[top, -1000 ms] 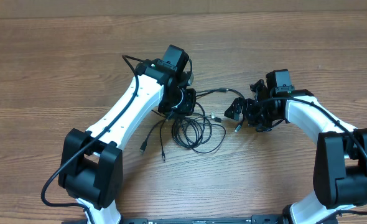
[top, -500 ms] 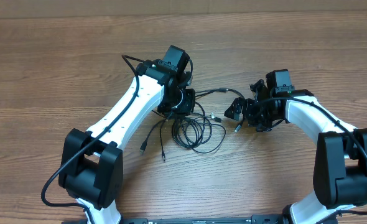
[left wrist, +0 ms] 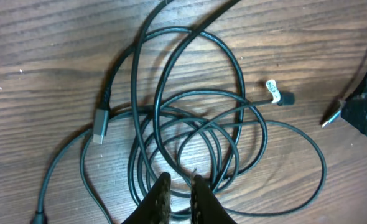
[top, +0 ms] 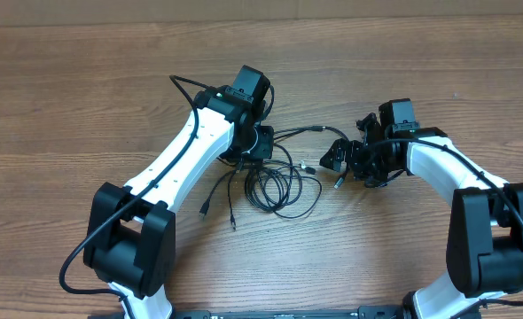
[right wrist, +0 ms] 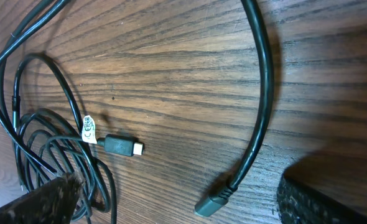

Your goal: Untangle cables

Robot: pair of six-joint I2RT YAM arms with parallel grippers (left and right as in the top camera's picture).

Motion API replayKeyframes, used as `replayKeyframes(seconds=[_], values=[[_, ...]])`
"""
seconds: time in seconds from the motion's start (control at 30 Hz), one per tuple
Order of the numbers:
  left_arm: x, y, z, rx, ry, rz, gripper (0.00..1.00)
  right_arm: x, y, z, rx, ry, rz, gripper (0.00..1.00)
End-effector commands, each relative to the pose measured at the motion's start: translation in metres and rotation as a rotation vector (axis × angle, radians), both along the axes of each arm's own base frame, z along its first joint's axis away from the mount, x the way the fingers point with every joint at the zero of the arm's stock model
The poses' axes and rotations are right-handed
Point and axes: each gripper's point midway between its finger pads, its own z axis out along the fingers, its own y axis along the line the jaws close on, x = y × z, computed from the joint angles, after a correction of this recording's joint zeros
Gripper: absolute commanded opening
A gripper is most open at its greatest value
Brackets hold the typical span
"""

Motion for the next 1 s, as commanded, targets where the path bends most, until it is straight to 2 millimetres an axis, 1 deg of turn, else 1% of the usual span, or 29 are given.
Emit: replayKeyframes(seconds=[0.0,0.07,0.13,0.27,0.37,0.43,0.53,0.6,0.67,0.8,0.83,0.87,0.97], values=[[0.005,0.004,-0.013,0.035,-0.032,0.017,0.13,0.002,-0.018,-0.012,-0.108,-0.004,-0.010,1.00],[0.008,0.005,-0.019,0.040,-0.049,0.020,0.12,0.009,-0.029,-0.015,-0.174,-0.032,-0.027,1.00],[0.007,0.005,-0.024,0.039,-0.049,0.019,0.10,0.015,-0.035,-0.016,-0.212,-0.057,-0.038,1.00],[0.005,0.007,-0.032,0.047,-0.060,-0.032,0.08,0.019,-0.035,-0.015,-0.215,-0.073,-0.041,1.00],[0.005,0.010,-0.033,0.068,-0.073,-0.079,0.06,0.019,-0.035,-0.015,-0.215,-0.075,-0.041,1.00],[0.006,0.012,-0.034,0.087,-0.085,-0.095,0.05,0.019,-0.035,-0.015,-0.215,-0.075,-0.042,1.00],[0.008,0.019,-0.035,0.126,-0.095,-0.090,0.04,0.026,-0.035,-0.013,-0.210,-0.104,-0.048,1.00],[0.007,0.020,-0.036,0.130,-0.090,-0.091,0.04,0.028,-0.033,-0.012,-0.201,-0.110,-0.051,1.00],[0.006,0.020,-0.036,0.130,-0.090,-0.097,0.04,0.027,-0.024,-0.009,-0.149,-0.107,-0.037,1.00],[0.007,0.020,-0.035,0.129,-0.092,-0.097,0.04,0.018,0.012,0.007,0.078,-0.088,0.023,1.00],[0.007,0.020,-0.035,0.129,-0.093,-0.097,0.06,0.017,0.016,0.010,0.111,-0.086,0.031,1.00],[0.007,0.020,-0.035,0.130,-0.092,-0.097,0.07,0.016,0.020,0.012,0.133,-0.083,0.037,1.00],[0.007,0.020,-0.035,0.130,-0.092,-0.101,0.07,0.016,0.020,0.012,0.135,-0.084,0.038,1.00]])
